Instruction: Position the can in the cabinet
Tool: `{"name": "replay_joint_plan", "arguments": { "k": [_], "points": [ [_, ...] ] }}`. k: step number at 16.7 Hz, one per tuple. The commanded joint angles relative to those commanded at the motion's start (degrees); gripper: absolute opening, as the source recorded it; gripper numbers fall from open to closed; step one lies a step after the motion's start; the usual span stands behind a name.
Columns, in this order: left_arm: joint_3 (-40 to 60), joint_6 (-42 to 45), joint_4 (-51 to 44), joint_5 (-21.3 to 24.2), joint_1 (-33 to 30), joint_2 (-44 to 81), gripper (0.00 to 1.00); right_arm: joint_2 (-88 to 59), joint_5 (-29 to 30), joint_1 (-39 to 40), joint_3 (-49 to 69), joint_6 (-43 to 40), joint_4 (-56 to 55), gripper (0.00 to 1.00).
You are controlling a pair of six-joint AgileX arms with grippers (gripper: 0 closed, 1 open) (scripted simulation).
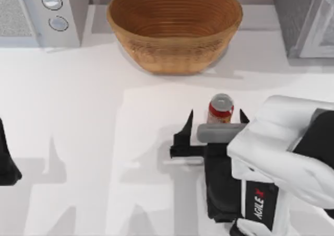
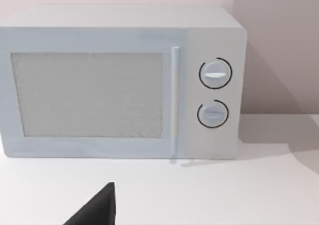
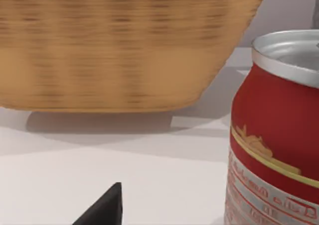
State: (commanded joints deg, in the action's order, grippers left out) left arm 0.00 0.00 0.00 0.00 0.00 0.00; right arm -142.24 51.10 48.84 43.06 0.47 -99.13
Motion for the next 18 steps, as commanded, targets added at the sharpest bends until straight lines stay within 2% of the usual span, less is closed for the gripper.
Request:
{"name": "replay_joint_plan", "arguments": {
  "k": [10,18],
  "points": [
    [0.00,0.00,0.00,0.00,0.00,0.00,1.00,0.28,-2.57,-2.56,1.49,0.12,1.84,1.00],
    [0.00,0.00,0.00,0.00,0.00,0.00,1.00,0.28,-2.57,-2.56,1.49,0.12,1.84,0.40]
  ]
}}
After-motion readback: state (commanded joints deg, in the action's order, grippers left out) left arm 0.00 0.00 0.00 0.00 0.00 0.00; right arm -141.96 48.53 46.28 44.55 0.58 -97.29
